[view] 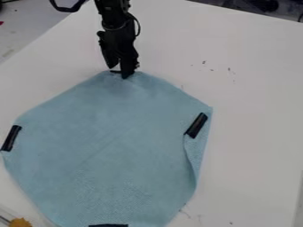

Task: Fold cloth from the top left to the bottom right

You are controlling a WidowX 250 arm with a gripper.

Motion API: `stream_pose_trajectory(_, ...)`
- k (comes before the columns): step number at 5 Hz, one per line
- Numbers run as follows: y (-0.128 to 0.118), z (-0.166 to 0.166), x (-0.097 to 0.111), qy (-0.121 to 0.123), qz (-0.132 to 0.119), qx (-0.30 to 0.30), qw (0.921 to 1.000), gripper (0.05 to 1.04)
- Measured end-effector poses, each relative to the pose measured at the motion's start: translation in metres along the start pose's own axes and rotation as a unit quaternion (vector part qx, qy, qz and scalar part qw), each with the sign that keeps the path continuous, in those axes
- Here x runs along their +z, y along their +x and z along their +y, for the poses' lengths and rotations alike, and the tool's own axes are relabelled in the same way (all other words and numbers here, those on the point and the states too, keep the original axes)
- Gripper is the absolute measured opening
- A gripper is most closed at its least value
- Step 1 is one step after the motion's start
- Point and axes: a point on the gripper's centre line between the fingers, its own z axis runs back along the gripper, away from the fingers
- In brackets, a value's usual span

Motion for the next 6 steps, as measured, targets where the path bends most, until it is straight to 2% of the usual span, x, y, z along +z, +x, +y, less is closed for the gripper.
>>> stream_pose_trajectory(1,-0.001,-0.005,-0.002,-0.003,0.002,-0.003,1.0,0.396)
stream_pose_trajectory(2,-0.001,-0.005,-0.001,-0.002,0.002,-0.004,1.0,0.204)
stream_pose_trajectory(3,-0.007,-0.006,0.002,0.007,-0.001,-0.004,1.0,0.093)
stream_pose_trajectory(4,-0.021,-0.005,0.025,0.037,-0.006,-0.001,0.9993,0.06)
stream_pose_trajectory(5,-0.033,-0.016,0.058,0.079,-0.039,-0.012,0.996,0.058)
stream_pose_trajectory(6,-0.054,-0.028,0.078,0.102,-0.051,-0.009,0.9934,0.058)
